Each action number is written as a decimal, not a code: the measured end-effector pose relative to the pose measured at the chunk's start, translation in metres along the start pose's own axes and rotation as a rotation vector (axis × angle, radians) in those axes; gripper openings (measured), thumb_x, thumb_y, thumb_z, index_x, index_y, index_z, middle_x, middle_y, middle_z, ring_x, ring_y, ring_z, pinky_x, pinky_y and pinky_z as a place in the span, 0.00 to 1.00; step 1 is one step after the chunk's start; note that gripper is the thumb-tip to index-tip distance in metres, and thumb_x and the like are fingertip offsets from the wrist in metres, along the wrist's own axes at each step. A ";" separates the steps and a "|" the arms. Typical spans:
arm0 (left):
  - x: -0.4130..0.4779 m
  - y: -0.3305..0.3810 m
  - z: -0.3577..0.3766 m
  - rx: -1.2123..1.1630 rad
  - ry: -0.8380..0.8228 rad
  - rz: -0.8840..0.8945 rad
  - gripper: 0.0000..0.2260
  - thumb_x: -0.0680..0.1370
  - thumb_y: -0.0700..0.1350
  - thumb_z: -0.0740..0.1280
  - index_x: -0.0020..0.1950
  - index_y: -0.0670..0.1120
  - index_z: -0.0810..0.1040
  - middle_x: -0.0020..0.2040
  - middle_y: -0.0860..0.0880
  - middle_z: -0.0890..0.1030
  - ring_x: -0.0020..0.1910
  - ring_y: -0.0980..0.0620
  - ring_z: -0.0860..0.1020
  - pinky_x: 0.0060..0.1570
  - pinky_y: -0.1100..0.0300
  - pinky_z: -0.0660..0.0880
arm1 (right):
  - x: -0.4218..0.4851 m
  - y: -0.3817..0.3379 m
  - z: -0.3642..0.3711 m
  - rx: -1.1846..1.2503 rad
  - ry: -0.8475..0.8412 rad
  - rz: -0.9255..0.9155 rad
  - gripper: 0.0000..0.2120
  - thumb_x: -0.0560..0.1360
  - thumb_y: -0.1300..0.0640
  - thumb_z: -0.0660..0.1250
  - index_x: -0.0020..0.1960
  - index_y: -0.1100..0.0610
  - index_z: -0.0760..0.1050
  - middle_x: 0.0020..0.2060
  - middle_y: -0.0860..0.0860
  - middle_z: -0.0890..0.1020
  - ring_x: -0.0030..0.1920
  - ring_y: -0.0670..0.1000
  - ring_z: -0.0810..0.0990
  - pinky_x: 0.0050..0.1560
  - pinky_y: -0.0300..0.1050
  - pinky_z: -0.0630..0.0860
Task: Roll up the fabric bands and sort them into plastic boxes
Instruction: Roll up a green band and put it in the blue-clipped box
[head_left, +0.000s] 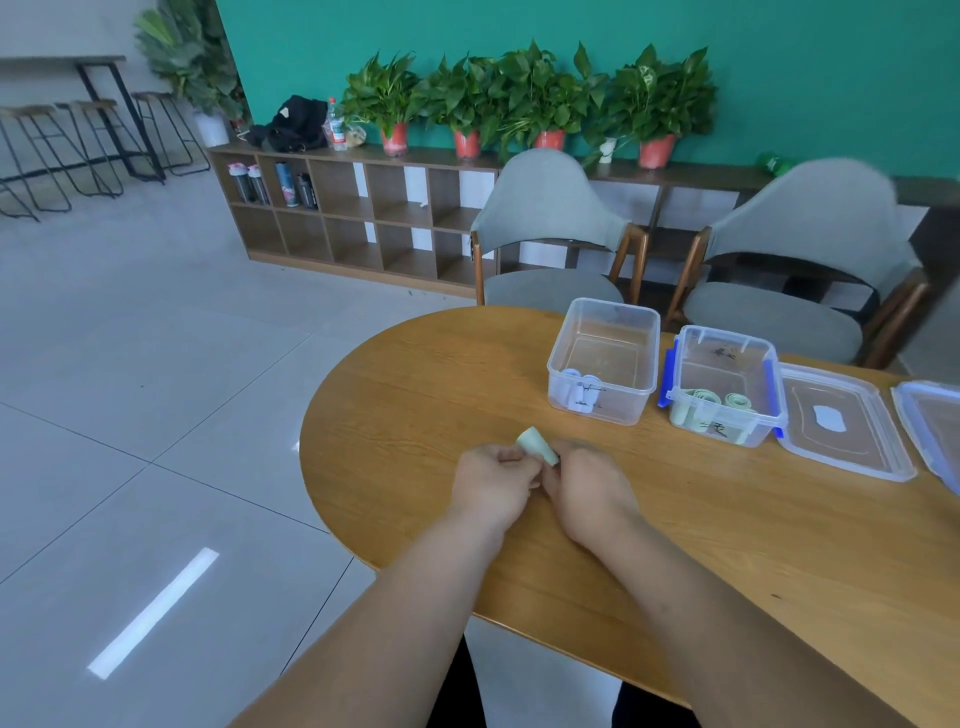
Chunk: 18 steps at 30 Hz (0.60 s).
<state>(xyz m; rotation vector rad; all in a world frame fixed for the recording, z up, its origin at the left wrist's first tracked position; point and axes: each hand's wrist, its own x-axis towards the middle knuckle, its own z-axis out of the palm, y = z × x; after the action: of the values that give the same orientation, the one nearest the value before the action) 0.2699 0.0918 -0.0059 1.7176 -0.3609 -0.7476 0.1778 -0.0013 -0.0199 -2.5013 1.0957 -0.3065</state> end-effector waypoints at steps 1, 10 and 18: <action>-0.004 0.001 0.003 -0.063 -0.002 -0.015 0.04 0.75 0.42 0.77 0.47 0.45 0.84 0.39 0.49 0.88 0.42 0.52 0.87 0.55 0.51 0.84 | -0.006 0.002 -0.003 0.053 0.034 0.019 0.12 0.82 0.46 0.62 0.54 0.52 0.77 0.49 0.51 0.81 0.52 0.57 0.80 0.47 0.50 0.76; -0.044 0.015 0.035 -0.120 -0.048 0.122 0.10 0.73 0.43 0.80 0.52 0.48 0.84 0.43 0.53 0.88 0.46 0.56 0.87 0.53 0.59 0.82 | -0.063 0.011 -0.037 0.359 0.358 0.084 0.08 0.73 0.53 0.74 0.51 0.46 0.80 0.41 0.40 0.83 0.41 0.45 0.81 0.42 0.45 0.78; -0.057 0.026 0.054 0.172 -0.170 0.318 0.09 0.72 0.46 0.78 0.49 0.52 0.84 0.44 0.54 0.87 0.43 0.57 0.85 0.48 0.57 0.81 | -0.089 0.041 -0.091 0.261 0.137 0.064 0.09 0.72 0.53 0.73 0.51 0.44 0.83 0.44 0.40 0.85 0.42 0.41 0.82 0.48 0.41 0.77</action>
<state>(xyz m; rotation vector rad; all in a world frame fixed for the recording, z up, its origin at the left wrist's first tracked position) 0.1959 0.0786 0.0283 1.7054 -0.8154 -0.6427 0.0593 0.0153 0.0404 -2.2376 1.1076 -0.5714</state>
